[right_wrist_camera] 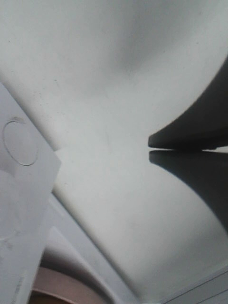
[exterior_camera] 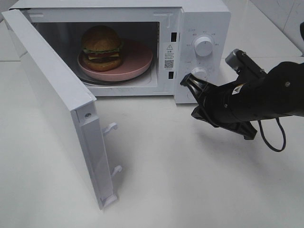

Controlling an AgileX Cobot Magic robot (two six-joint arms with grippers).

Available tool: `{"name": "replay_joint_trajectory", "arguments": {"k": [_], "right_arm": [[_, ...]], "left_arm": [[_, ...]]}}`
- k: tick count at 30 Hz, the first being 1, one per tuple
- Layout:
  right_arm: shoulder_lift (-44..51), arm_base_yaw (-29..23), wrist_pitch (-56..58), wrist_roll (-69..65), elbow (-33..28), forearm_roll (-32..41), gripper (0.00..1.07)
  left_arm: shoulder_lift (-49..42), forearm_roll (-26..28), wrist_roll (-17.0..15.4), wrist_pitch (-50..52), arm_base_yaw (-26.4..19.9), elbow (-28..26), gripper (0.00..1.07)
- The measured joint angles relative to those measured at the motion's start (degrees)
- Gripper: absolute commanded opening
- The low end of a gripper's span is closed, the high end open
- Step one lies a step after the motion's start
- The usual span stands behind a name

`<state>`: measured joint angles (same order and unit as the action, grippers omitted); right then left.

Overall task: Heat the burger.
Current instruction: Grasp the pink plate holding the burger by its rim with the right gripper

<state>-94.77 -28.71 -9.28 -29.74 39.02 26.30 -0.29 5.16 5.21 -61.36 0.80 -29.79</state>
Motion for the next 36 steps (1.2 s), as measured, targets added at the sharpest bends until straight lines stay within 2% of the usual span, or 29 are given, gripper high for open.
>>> {"name": "replay_joint_trajectory", "arguments": {"k": [5,12,18,26,27,29,31,32,36], "right_arm": [[2.1,0.2,8.1,9.8,0.9,-0.1,0.01],[4.4,0.2,25.1,32.5,6.4,-0.3,0.02],[4.5,0.2,34.5,46.2,9.3,-1.3,0.03],[4.8,0.2,49.3,68.8,14.2,-12.3,0.03],[4.8,0.2,49.3,68.8,14.2,-12.3,0.03],[4.8,0.2,51.5,80.0,15.5,-15.5,0.03],[4.8,0.2,51.6,82.5,15.8,-15.9,0.04],[4.8,0.2,51.8,89.0,16.0,-16.8,0.04],[4.8,0.2,51.9,97.5,16.3,-18.5,0.05]], "left_arm": [[0.0,0.0,0.0,0.0,0.0,0.0,1.01],[0.0,0.0,0.0,0.0,0.0,0.0,1.01],[0.0,0.0,0.0,0.0,0.0,0.0,1.01],[0.0,0.0,0.0,0.0,0.0,0.0,1.01],[0.0,0.0,0.0,0.0,0.0,0.0,1.01],[0.0,0.0,0.0,0.0,0.0,0.0,1.01],[0.0,0.0,0.0,0.0,0.0,0.0,1.01],[0.0,0.0,0.0,0.0,0.0,0.0,1.01],[0.0,0.0,0.0,0.0,0.0,0.0,1.01]]}}
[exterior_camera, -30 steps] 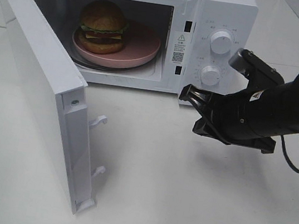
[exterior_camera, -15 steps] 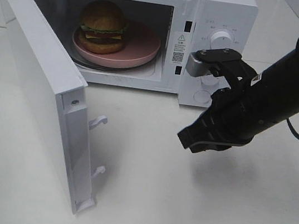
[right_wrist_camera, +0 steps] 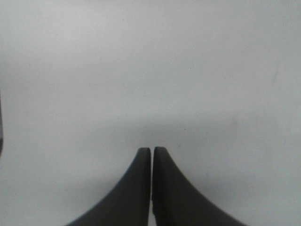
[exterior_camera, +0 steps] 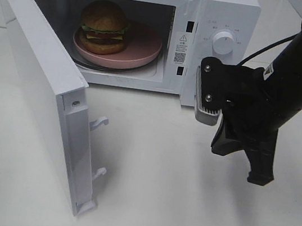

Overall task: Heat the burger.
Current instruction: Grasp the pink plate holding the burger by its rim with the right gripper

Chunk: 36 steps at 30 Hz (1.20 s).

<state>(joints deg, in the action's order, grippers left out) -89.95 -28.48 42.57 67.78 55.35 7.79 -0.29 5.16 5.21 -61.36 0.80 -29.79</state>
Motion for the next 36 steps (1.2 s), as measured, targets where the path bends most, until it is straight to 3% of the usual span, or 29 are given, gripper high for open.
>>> {"name": "replay_joint_trajectory", "arguments": {"k": [8,10,12,13,14,15,16,17,18,21,23,36], "right_arm": [[0.0,0.0,-2.2,13.8,0.6,-2.1,0.1],[0.0,0.0,-4.8,15.8,0.6,-2.4,0.24],[0.0,0.0,-5.7,16.2,0.6,-2.4,0.3],[0.0,0.0,-7.3,16.4,0.6,-2.4,0.42],[0.0,0.0,-7.3,16.4,0.6,-2.4,0.42],[0.0,0.0,-8.8,16.5,0.6,-2.6,0.55],[0.0,0.0,-8.8,16.5,0.6,-2.6,0.55],[0.0,-0.1,-9.6,16.5,0.6,-2.8,0.62],[0.0,-0.4,-10.9,16.4,0.6,-2.8,0.76],[0.0,-0.7,-11.3,16.4,0.6,-2.8,0.83],[-0.1,-1.9,-13.6,13.3,0.9,-2.9,0.95],[-7.7,-4.2,-17.3,7.4,10.9,-8.6,0.92]], "left_arm": [[0.0,0.0,0.0,0.0,0.0,0.0,1.01],[0.0,0.0,0.0,0.0,0.0,0.0,1.01],[0.0,0.0,0.0,0.0,0.0,0.0,1.01],[0.0,0.0,0.0,0.0,0.0,0.0,1.01],[0.0,0.0,0.0,0.0,0.0,0.0,1.01],[0.0,0.0,0.0,0.0,0.0,0.0,1.01],[0.0,0.0,0.0,0.0,0.0,0.0,1.01],[0.0,0.0,0.0,0.0,0.0,0.0,1.01],[0.0,0.0,0.0,0.0,0.0,0.0,1.01],[0.0,0.0,0.0,0.0,0.0,0.0,1.01],[0.0,0.0,0.0,0.0,0.0,0.0,1.01],[0.0,0.0,0.0,0.0,0.0,0.0,1.01]]}}
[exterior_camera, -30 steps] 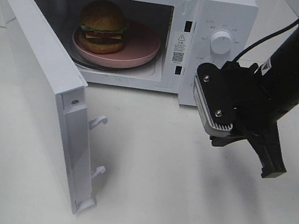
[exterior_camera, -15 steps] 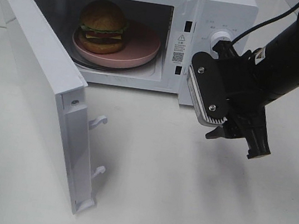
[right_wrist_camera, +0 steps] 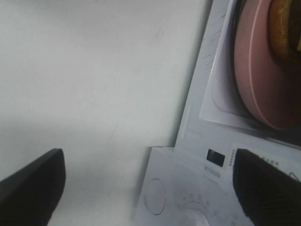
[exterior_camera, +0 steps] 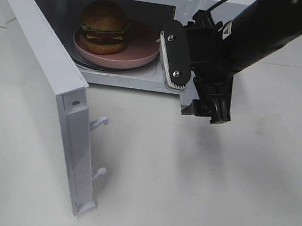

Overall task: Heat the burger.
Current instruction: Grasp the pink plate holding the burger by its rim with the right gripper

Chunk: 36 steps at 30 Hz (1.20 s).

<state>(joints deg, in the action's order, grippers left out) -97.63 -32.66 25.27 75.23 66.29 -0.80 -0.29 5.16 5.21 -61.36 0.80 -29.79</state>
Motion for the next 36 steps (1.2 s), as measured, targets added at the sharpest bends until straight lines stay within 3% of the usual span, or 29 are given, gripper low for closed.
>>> {"name": "replay_joint_trajectory", "arguments": {"k": [36], "right_arm": [[-22.6,-3.3,-4.5,-8.9,22.8,-5.6,0.87]], "left_arm": [[0.0,0.0,0.0,0.0,0.0,0.0,1.01]]}}
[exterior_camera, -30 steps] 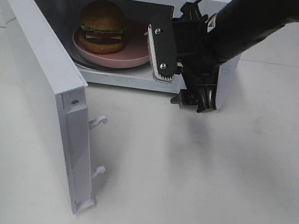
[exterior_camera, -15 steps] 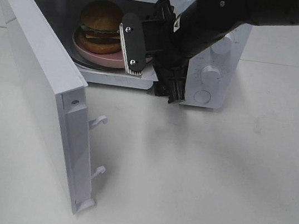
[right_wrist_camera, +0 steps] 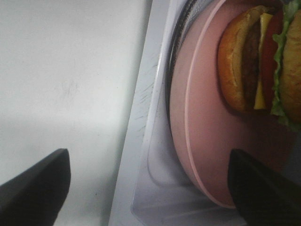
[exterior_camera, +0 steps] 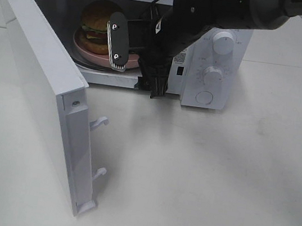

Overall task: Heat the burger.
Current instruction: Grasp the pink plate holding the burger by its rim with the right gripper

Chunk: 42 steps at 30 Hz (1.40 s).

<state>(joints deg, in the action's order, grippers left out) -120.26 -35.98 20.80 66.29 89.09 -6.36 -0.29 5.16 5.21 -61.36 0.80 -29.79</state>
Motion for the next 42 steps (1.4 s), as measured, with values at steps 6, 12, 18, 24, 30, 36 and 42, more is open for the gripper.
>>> {"name": "replay_joint_trajectory", "arguments": {"k": [6,12,18,24,30,36,42], "right_arm": [[-4.1,0.0,0.1,-1.0,3.8,-0.3,0.86],[-8.3,0.0,3.3,-1.6,10.2,-0.7,0.85],[-11.6,0.0,5.8,-1.7,14.5,-0.7,0.83],[-15.2,0.0,7.5,-2.5,19.5,-0.6,0.8],[-18.8,0.0,9.0,-3.2,24.2,-0.6,0.75],[-19.5,0.0,9.0,-3.2,25.7,-0.6,0.57],[-19.5,-0.2,10.7,-3.2,25.8,0.3,0.02]], "left_arm": [[0.0,0.0,0.0,0.0,0.0,0.0,1.01],[0.0,0.0,0.0,0.0,0.0,0.0,1.01],[0.0,0.0,0.0,0.0,0.0,0.0,1.01],[0.0,0.0,0.0,0.0,0.0,0.0,1.01],[0.0,0.0,0.0,0.0,0.0,0.0,1.01],[0.0,0.0,0.0,0.0,0.0,0.0,1.01],[0.0,0.0,0.0,0.0,0.0,0.0,1.01]]}}
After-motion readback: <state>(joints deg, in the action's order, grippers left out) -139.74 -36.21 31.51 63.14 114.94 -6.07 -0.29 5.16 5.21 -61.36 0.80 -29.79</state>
